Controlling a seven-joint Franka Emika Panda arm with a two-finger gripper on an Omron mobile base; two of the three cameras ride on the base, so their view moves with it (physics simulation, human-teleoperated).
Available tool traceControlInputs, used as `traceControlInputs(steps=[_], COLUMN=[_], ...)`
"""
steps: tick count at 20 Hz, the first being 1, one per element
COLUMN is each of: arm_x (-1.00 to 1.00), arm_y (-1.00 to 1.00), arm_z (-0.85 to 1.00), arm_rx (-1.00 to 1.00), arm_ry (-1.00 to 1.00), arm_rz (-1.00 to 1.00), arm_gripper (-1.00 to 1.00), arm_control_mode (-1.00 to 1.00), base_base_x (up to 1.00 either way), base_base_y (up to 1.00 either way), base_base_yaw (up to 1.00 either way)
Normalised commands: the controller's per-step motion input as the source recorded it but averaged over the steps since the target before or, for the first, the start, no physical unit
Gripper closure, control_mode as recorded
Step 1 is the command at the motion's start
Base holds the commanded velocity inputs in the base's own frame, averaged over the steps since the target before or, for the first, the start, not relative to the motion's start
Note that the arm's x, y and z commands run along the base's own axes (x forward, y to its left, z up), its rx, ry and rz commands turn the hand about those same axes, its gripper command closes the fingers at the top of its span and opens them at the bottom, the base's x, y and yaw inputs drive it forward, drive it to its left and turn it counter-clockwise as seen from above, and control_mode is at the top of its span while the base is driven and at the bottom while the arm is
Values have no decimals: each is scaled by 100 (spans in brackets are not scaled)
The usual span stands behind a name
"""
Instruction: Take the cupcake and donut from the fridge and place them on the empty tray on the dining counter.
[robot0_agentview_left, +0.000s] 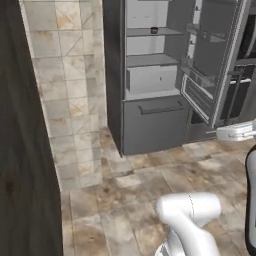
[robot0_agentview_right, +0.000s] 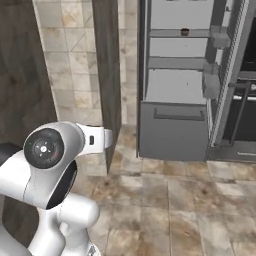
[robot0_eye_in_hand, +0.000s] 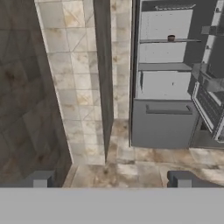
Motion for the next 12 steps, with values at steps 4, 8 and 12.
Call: traceControlInputs(steps=[4, 8, 12], arm_x=[0, 0, 0], arm_y=[0, 0, 0], arm_z=[0, 0, 0], arm_rx=[0, 0, 0], arm_ry=[0, 0, 0], arm_rz=[0, 0, 0], arm_gripper=[-100, -100, -100], arm_control_mode=[100, 100, 100], base_base_x=[59, 54, 78], base_base_y=[-47, -51, -17], base_base_yaw=[14, 14, 11])
